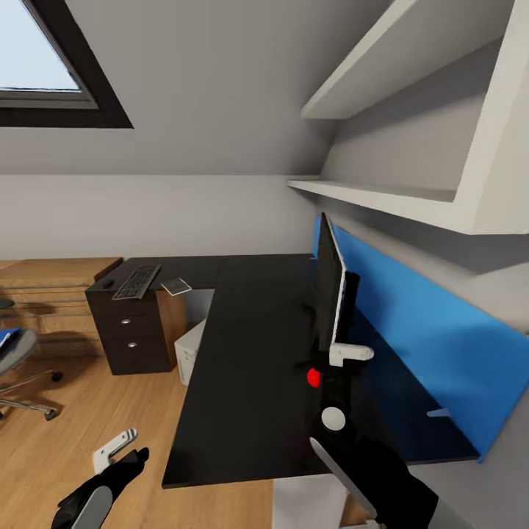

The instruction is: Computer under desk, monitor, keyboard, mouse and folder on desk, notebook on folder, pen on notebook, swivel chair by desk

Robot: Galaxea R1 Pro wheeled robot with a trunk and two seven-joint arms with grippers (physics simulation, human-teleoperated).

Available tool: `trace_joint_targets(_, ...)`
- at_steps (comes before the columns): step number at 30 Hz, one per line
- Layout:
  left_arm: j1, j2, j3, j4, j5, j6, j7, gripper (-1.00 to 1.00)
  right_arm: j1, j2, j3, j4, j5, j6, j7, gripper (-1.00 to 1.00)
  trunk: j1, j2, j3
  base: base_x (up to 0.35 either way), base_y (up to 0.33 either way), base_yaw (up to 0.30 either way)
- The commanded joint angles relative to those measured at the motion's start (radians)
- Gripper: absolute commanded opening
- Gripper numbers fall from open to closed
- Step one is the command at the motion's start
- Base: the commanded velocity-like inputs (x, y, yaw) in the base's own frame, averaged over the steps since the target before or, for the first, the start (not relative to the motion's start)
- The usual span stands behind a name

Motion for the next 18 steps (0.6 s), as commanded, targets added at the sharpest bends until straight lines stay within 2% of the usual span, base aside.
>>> trace_joint_targets(1,-0.001,0.001,-0.002,-0.002,0.008,0.001,0.009,1.00,-0.002,-0.001,0.003,-0.002,-0.003,0.011,-0.007,1.00,0.000,-0.001,-0.001,0.000,-0.228,0.000)
trace_joint_targets(5,-0.001,0.001,-0.001,-0.002,0.008,0.001,0.009,1.00,-0.002,-0.001,0.004,-0.002,-0.003,0.010,-0.006,1.00,0.000,-0.001,-0.001,0.000,-0.119,0.000)
trace_joint_targets(14,-0.001,0.001,-0.001,-0.003,0.008,0.001,0.009,1.00,-0.002,-0.001,0.004,0.000,-0.003,0.009,-0.004,1.00,0.000,-0.001,-0.001,0.000,-0.017,0.000)
trace_joint_targets(18,-0.001,0.001,0.000,-0.003,0.008,-0.006,0.009,1.00,-0.002,-0.001,0.004,0.000,-0.003,0.009,-0.004,1.00,0.000,-0.001,-0.001,0.000,-0.222,0.000)
